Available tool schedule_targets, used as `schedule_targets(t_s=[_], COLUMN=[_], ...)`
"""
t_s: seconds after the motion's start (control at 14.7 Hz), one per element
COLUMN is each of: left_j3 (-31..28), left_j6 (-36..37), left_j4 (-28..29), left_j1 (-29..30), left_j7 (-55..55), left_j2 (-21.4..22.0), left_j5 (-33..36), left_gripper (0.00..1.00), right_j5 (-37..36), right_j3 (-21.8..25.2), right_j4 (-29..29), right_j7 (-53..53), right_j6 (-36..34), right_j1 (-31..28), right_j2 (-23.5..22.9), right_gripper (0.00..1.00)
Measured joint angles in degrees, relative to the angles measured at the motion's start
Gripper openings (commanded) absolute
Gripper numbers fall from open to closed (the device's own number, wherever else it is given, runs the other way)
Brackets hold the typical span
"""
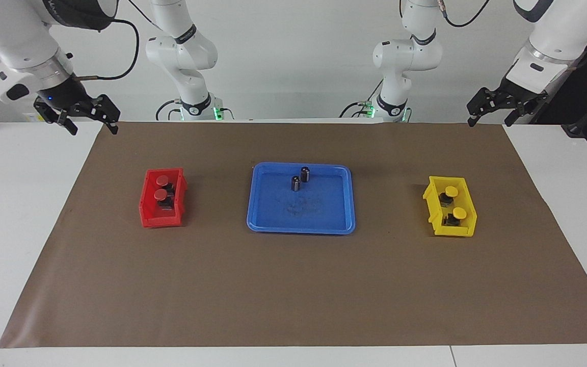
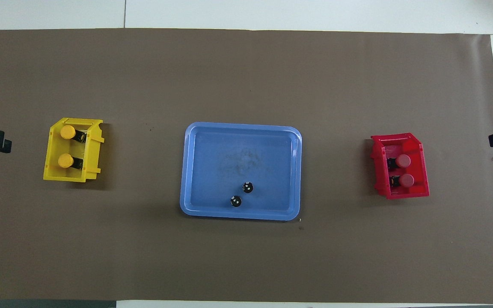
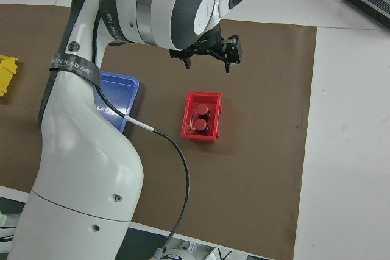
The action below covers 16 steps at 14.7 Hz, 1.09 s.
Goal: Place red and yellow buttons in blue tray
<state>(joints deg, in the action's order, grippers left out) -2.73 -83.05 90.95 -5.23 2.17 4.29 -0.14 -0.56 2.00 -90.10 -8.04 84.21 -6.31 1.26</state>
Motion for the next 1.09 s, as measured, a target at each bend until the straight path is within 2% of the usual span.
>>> schedule_targets(t_s=[0.68, 1.09], left_j3=[0.0, 0.0], left_j6=[0.0, 0.0], left_j4=[0.0, 0.0], left_j1=[0.0, 0.0], left_j7=[0.0, 0.0], left_j2=[0.0, 0.0], left_j5=[0.0, 0.0], left_gripper=[1.00, 1.00], right_j5=[0.0, 0.1], right_j3=[0.0, -0.6], right_j4=[-0.4, -4.5], right_j7=[0.0, 0.0], right_j6=[0.1, 7.5], right_j1=[0.1, 1.6], right_j2=[0.0, 0.1], right_gripper=[1.00, 1.00])
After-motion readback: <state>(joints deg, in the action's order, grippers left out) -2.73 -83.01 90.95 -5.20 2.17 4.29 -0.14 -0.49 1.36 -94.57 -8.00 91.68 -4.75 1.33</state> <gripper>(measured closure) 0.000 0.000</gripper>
